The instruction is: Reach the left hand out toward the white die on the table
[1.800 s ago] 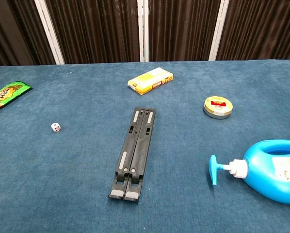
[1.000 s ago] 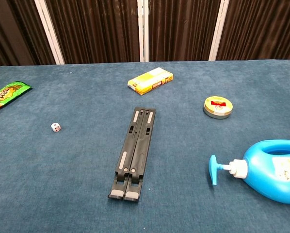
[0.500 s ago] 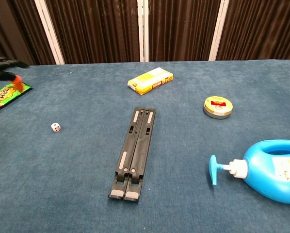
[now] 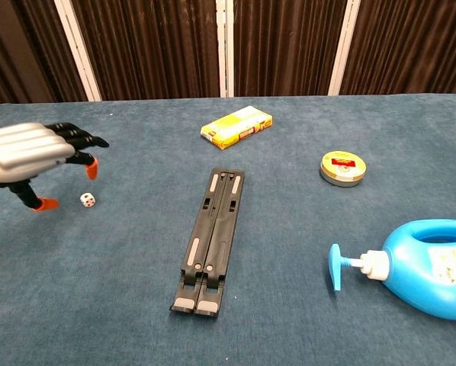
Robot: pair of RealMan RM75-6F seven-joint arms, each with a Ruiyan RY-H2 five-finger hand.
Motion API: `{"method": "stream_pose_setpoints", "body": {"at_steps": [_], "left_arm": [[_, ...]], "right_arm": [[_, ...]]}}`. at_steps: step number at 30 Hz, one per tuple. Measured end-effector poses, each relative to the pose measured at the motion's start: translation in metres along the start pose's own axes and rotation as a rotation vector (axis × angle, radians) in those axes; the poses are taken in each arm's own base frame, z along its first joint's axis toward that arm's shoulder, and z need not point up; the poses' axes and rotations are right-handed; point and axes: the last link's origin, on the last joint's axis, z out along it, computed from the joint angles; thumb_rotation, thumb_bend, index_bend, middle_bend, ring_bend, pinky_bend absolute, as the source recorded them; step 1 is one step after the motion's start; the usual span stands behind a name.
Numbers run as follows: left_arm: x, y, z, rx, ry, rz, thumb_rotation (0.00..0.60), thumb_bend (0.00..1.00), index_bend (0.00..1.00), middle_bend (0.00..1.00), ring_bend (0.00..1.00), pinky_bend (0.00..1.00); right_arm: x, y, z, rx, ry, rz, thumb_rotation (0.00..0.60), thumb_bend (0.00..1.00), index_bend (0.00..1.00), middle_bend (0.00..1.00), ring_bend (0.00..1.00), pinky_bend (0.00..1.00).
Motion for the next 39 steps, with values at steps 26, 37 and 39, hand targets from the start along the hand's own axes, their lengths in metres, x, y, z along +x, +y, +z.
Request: {"method": "stream_pose_setpoints", "body": {"at_steps": [26,37,39], "left_arm": [[-0.007,0.015,0.031,0.016,-0.043,0.004,0.600,0.42,0.41,0.00,0.00,0.00],[-0.010,0.014,0.030,0.026,-0.055,-0.010,0.600,0.44,0.57,0.00,0.00,0.00],[-0.009,0.014,0.029,0.027,-0.047,-0.017,0.600,0.44,0.57,0.00,0.00,0.00]], "right_arm": [[0.001,0.002,0.002,-0.003,0.002,0.017,0.600,0.08,0.00,0.00,0.00,0.00],[0.002,0.000,0.001,0.000,0.008,0.024,0.600,0.08,0.00,0.00,0.00,0.00],[0.002,0.000,0.000,0.003,0.007,0.026,0.600,0.08,0.00,0.00,0.00,0.00]]}}
